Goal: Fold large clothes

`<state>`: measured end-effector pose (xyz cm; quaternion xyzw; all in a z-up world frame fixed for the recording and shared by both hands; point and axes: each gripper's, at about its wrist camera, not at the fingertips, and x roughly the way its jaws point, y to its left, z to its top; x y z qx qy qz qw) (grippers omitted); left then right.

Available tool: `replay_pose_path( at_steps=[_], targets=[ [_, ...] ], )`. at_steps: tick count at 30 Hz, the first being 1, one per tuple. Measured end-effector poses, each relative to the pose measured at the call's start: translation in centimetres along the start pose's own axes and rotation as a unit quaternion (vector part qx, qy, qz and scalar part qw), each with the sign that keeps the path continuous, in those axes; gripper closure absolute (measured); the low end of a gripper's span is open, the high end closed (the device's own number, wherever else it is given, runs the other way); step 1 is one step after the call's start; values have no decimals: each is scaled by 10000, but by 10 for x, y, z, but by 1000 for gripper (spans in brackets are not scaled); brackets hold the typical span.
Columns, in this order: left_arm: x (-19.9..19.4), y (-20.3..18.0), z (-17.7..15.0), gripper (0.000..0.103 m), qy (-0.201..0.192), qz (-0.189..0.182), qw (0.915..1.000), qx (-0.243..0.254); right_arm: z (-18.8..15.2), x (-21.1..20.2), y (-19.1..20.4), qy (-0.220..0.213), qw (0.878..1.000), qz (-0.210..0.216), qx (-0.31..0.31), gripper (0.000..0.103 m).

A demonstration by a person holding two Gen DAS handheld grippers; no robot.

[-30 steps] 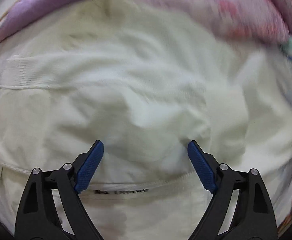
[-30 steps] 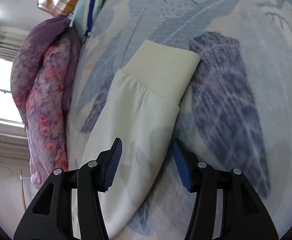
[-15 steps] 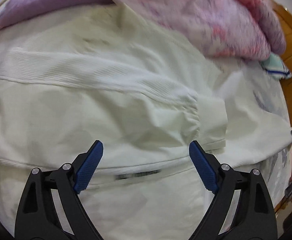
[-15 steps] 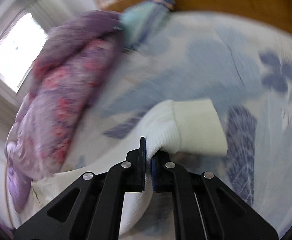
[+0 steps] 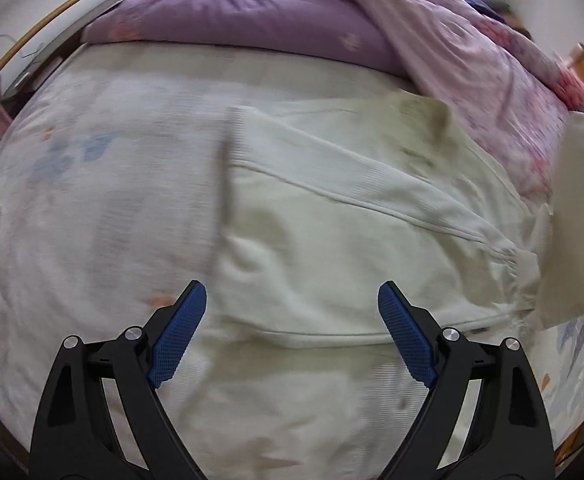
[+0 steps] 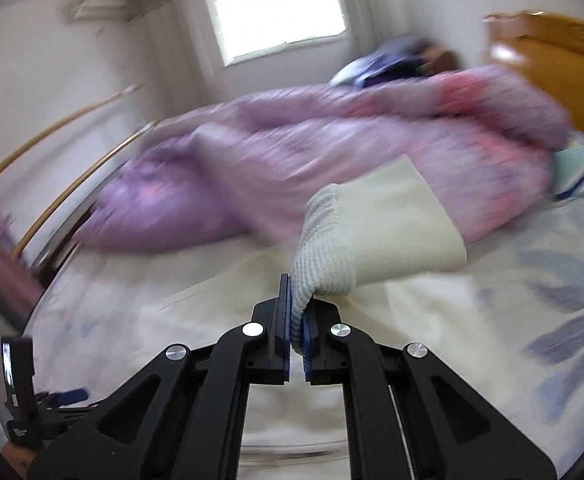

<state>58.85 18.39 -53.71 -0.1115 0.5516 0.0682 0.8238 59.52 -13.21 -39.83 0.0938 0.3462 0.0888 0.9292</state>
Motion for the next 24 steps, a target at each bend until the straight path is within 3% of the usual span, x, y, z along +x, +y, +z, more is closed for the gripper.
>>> replay_pose_path(
  at_steps=[3,5,6,7,9,11,12,15,20,21,24],
  targets=[
    [0,37,-3,15,36,49,9998,-180,-35,56,76,557,9974,148,-432,96],
    [3,59,-6,15,75,132,9995,-285,-67,101,120,1233,9884,190,-865,95],
    [3,70,-8,15,105,136,9993,-342,-84,122,134,1671,9799,124,-1086,88],
    [4,81,-11,15,144,168,9989,-424,-106,145,147,2212,9660,-33,-1339,68],
    [4,95,-15,15,168,149,9982,-563,-133,170,154,2881,9455,-117,-1513,60],
    [4,103,-18,15,170,133,9975,-666,-140,163,149,2843,9488,8,-1376,53],
    [4,106,-19,15,162,112,9972,-717,-138,157,146,2764,9520,40,-1314,42],
    [5,106,-19,15,152,-16,9959,-891,-124,128,126,2431,9634,271,-1099,41],
    [15,73,-8,15,181,-271,9965,-764,-91,85,58,1805,9819,135,-557,41],
    [16,64,-5,15,146,-283,9972,-680,-87,75,36,1687,9851,10,-337,44],
    [17,30,5,15,30,-443,9983,-391,-73,64,-54,1656,9830,-477,632,72]
  ],
)
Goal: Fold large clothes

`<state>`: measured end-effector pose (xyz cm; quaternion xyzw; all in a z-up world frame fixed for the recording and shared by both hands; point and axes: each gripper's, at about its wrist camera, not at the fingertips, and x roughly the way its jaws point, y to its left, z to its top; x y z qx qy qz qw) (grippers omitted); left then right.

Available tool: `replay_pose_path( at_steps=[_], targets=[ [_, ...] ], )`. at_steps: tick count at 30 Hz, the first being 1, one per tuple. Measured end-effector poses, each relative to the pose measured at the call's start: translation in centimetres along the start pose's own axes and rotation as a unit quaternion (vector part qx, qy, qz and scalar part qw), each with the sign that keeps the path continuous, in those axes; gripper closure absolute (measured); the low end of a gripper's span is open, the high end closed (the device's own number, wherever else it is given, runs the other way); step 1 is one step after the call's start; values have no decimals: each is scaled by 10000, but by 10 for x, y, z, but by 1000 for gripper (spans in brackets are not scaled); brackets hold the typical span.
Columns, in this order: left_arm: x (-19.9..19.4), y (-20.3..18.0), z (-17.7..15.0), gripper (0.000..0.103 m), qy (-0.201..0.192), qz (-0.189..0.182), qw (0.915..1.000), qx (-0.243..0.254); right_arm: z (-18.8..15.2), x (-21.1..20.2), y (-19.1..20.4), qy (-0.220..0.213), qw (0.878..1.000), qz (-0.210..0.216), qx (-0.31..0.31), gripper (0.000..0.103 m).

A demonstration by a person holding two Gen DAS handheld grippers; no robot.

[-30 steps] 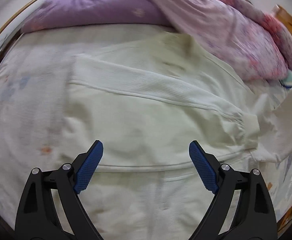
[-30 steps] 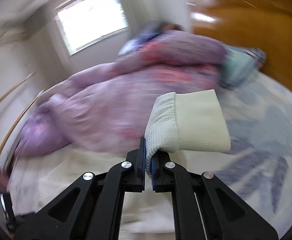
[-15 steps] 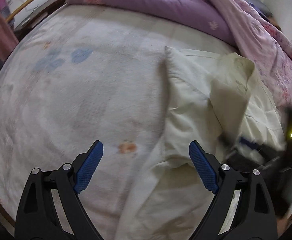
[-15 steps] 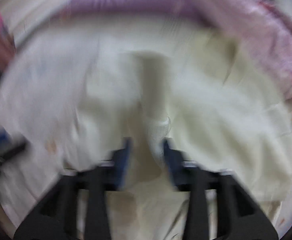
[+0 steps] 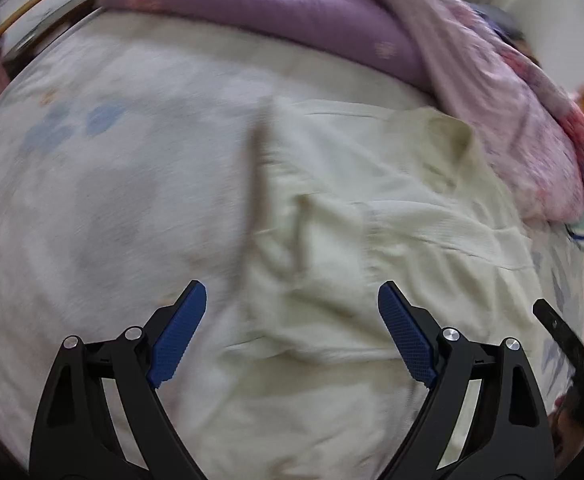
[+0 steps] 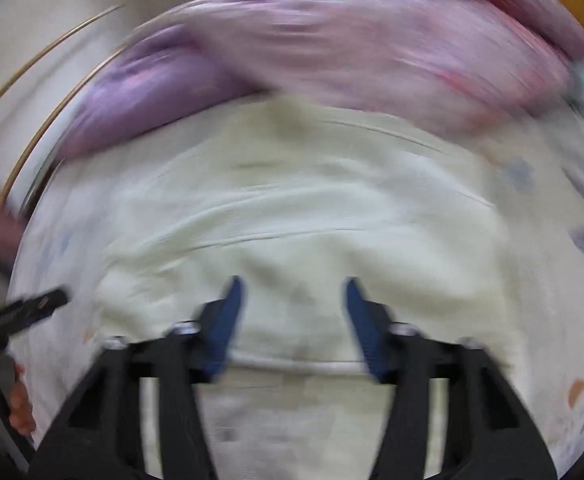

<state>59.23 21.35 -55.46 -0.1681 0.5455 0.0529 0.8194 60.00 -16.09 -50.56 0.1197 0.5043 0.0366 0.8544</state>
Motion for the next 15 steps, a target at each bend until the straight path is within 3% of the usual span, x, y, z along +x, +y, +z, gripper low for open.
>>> replay_pose_path(
  at_steps=[3,6,8,9,10,15],
  targets=[
    [10,-32,4,15,-15,-183,9996,237,6,-1,-68,55,9973,-198,699,85],
    [48,-47,5,15,453,93,9985,306,7,11,-112,203,9943,-232,1023,86],
    [79,-44,2,16,809,540,9948,298,-6,33,-133,790,9879,-222,1320,87],
    [93,-39,0,16,978,718,9923,262,-12,43,-143,964,9837,-246,1499,89],
    [106,-32,-2,16,1126,648,9914,159,-17,52,-149,1109,9811,-206,1572,90],
    [102,-35,4,16,1076,517,9928,104,-13,64,-152,1418,9792,-81,1451,87]
  ],
)
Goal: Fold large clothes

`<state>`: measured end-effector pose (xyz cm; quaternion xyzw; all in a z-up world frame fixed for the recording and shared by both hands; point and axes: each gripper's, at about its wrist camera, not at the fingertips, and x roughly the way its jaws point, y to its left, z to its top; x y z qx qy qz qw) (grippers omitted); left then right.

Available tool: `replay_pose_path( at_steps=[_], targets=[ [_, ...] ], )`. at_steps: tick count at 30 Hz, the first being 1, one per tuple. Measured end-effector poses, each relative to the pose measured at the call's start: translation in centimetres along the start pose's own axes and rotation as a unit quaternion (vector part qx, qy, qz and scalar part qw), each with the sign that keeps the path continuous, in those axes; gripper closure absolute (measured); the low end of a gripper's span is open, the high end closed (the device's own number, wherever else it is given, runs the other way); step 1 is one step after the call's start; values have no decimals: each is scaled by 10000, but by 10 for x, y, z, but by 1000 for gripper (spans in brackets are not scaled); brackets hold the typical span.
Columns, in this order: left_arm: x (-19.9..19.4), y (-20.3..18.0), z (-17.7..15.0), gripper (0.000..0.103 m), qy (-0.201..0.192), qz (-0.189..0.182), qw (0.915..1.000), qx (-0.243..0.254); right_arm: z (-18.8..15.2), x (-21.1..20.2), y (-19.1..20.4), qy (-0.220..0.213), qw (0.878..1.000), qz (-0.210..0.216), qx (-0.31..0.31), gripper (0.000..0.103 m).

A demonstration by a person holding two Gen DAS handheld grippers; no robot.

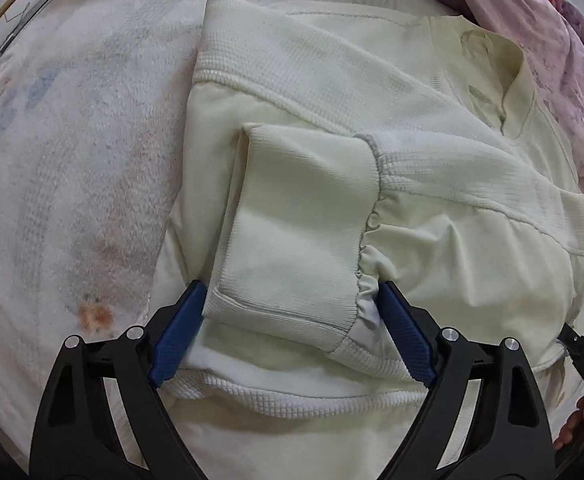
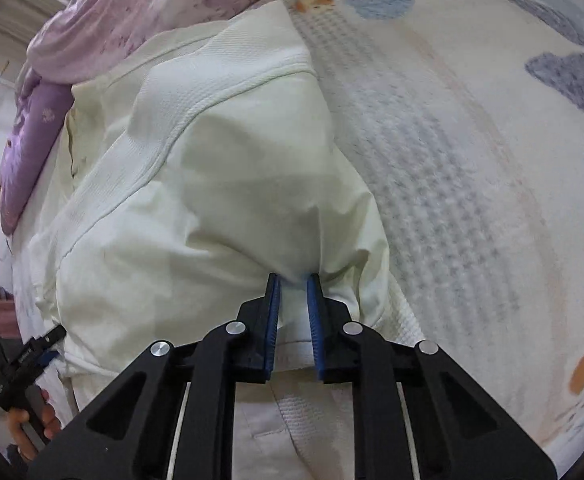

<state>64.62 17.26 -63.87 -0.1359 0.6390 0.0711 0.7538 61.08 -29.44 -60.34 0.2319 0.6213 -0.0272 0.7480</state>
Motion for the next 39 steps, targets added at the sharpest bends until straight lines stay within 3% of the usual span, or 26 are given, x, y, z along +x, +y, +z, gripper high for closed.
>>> replay_pose_path(
  at_steps=[2,3,6,8,11,15,18,21,27,28,30,31,32,33,34,39],
  targets=[
    [-16,6,6,16,-116,-426,9990,-112,6,-11,7,-20,9999,21,-129,84],
    [-23,10,9,16,-195,-551,9982,-149,12,-25,14,-250,9992,188,-264,81],
    [-46,30,36,16,-497,-984,9928,-468,32,-53,29,-830,9951,253,-469,42],
    [-48,45,56,16,-560,-944,9906,-811,55,-59,29,-1104,9924,384,-381,42],
    [-40,65,94,16,-639,-733,9884,-1163,90,-46,20,-1169,9926,293,-145,42],
    [-6,67,121,16,-391,-300,9945,-929,125,-12,8,-975,9948,236,184,42],
    [16,60,126,16,-315,-181,9956,-858,141,6,4,-938,9948,237,330,42],
    [19,55,127,13,-542,-189,9941,-923,151,20,-1,-939,9943,282,421,42],
    [17,28,137,15,-1039,-200,9927,-578,166,34,2,-1166,9881,912,422,41],
    [18,24,138,22,-1129,-174,9923,-488,167,38,5,-1169,9877,964,378,42],
    [23,13,141,29,-1155,-16,9928,-317,170,43,11,-1159,9882,966,266,56],
    [25,6,142,43,-1201,-40,9923,-285,170,44,13,-1127,9891,927,190,73],
    [23,1,143,63,-1240,-222,9918,-229,168,44,13,-1088,9897,913,174,84],
    [20,-2,144,70,-1242,-309,9915,-218,168,43,14,-1080,9886,1029,183,85],
    [17,-12,146,89,-1283,-388,9908,-180,166,39,15,-1137,9870,1129,152,87],
    [-23,-18,142,94,-1634,-785,9832,-226,143,-13,31,-1731,9736,1464,-278,89]
  ],
)
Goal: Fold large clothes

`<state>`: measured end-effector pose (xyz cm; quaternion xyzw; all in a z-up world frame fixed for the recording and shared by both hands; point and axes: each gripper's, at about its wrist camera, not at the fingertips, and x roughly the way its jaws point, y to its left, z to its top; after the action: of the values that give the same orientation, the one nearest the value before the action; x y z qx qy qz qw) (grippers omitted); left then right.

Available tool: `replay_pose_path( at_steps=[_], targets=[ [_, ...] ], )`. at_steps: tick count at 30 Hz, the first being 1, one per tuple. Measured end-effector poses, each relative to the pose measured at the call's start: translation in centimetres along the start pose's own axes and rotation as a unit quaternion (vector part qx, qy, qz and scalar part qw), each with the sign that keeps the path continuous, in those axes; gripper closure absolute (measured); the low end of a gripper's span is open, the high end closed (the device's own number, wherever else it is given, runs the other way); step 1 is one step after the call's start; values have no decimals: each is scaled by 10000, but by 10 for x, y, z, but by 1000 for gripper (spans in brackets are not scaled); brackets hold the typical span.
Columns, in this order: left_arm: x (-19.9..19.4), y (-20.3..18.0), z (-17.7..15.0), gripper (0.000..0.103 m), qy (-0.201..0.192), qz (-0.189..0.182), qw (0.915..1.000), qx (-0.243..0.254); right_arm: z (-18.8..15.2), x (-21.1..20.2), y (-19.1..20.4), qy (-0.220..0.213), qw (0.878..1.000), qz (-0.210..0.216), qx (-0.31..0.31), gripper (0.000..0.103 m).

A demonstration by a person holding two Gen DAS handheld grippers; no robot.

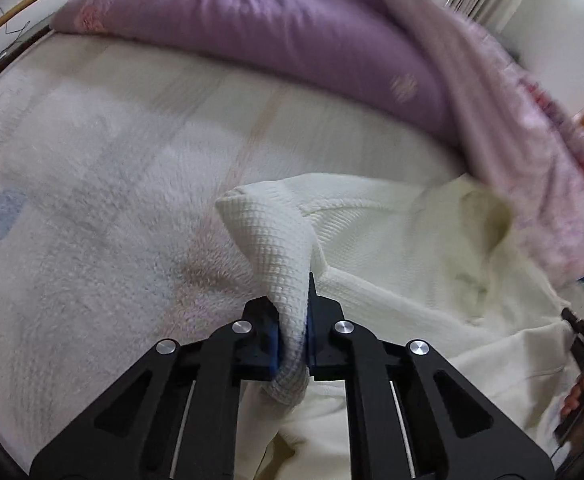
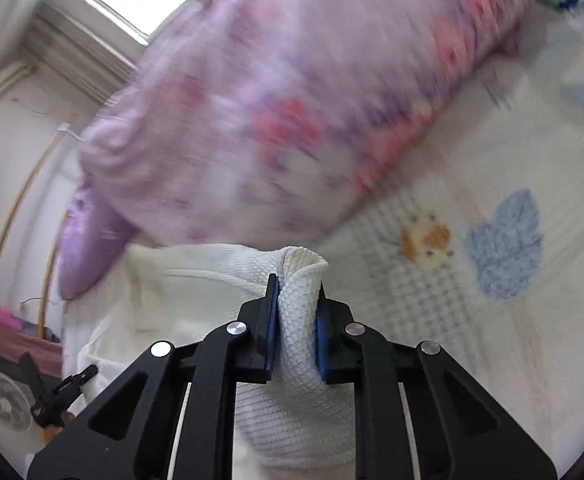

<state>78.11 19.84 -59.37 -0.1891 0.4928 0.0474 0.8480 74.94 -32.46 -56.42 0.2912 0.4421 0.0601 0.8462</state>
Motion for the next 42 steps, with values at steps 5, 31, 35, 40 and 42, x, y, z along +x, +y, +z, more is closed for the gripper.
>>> replay_pose_path(
  at_steps=[5,31,35,40,42],
  targets=[
    [-77,-8,-22,94,-517,-417,9976,210,-26,-74,32,-381,9973,398,-492,90],
    [-237,137,-303,27,871,214,9660,-2424,-261,-260,-86,226,9677,-886,2349,35],
    [-252,130,-300,27,548,-173,9665,-2503,-260,-256,-88,127,9610,-376,2736,35],
    [-251,113,-292,27,253,-801,9545,-2861,-240,-227,-74,128,9546,233,2966,34],
    [-250,102,-285,27,214,-973,9500,-2958,-234,-216,-71,253,9553,185,2940,33]
  ],
)
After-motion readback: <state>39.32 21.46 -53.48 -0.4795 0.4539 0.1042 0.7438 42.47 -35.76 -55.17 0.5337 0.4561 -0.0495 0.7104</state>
